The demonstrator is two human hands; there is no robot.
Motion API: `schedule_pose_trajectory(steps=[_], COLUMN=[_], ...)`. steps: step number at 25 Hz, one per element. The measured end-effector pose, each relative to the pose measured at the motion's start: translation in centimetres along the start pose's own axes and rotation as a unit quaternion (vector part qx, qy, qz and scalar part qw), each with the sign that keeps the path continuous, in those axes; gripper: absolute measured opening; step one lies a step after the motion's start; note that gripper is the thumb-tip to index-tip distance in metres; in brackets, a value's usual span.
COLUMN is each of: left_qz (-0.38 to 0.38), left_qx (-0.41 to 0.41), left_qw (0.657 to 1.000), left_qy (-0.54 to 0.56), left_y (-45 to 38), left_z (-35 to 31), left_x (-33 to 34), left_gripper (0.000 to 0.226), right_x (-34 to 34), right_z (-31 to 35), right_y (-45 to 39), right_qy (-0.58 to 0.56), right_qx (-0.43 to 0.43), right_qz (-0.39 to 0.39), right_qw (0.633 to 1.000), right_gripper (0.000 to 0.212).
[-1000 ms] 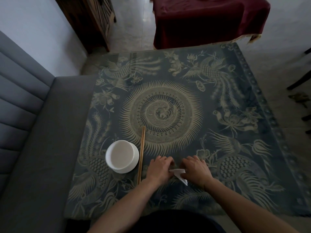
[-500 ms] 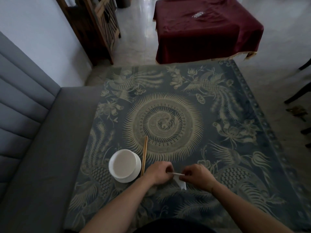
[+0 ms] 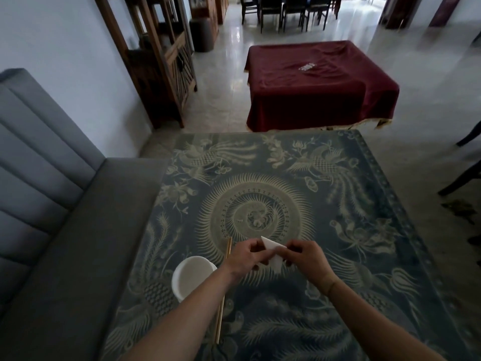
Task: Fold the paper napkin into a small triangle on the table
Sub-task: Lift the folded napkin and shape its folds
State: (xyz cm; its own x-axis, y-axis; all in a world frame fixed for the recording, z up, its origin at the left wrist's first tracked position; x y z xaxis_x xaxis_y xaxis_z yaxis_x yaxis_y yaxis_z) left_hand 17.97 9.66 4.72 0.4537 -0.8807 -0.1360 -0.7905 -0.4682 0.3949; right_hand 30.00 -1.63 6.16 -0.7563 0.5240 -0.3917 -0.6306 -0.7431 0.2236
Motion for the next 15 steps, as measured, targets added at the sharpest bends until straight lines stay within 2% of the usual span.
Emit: schedule_pose_trajectory(steps=[5, 8, 10, 15], left_qz=[-0.054, -0.076, -0.084, -0.119], left_qx=[-0.009, -0.016, -0.019, -0.025], left_qw=[0.998, 0.997, 0.996, 0.992], left_qy=[0.007, 0.017, 0.020, 0.018], left_y=[0.5, 1.2, 1.7, 2.5], left_z=[-0.4, -0.2, 0.1, 1.7], left_x=[-2.1, -3.7, -4.6, -6.4], left_gripper=[0.018, 0.012, 0.006, 0.015], right_x=[1.6, 2.5, 3.5, 6.0], right_z=[1.4, 2.0, 2.2, 2.0], right_y=[-0.7, -1.2, -1.6, -2.0], right_qy=[-0.064, -0.093, -0.083, -0.091], right_qx=[-0.017, -0.014, -0.009, 0.017], right_qz=[0.022, 0.022, 0.031, 0.036], right_qw=[0.998, 0.995, 0.996, 0.995], right_gripper=[0.014, 0.006, 0.006, 0.008])
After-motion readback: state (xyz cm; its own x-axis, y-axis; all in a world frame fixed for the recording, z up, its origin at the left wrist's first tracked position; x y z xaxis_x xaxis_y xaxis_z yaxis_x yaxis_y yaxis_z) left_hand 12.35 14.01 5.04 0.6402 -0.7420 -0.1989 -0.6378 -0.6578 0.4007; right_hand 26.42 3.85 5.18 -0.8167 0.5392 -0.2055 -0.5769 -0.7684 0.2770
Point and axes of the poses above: each hand's wrist, its own y-axis away from the middle knuckle, its own x-axis out of the palm, z = x × y, the point moved 8 cm from there along -y, towards the middle knuckle, and after that the axes turned 3 degrees about -y, right-handed, at the moved point
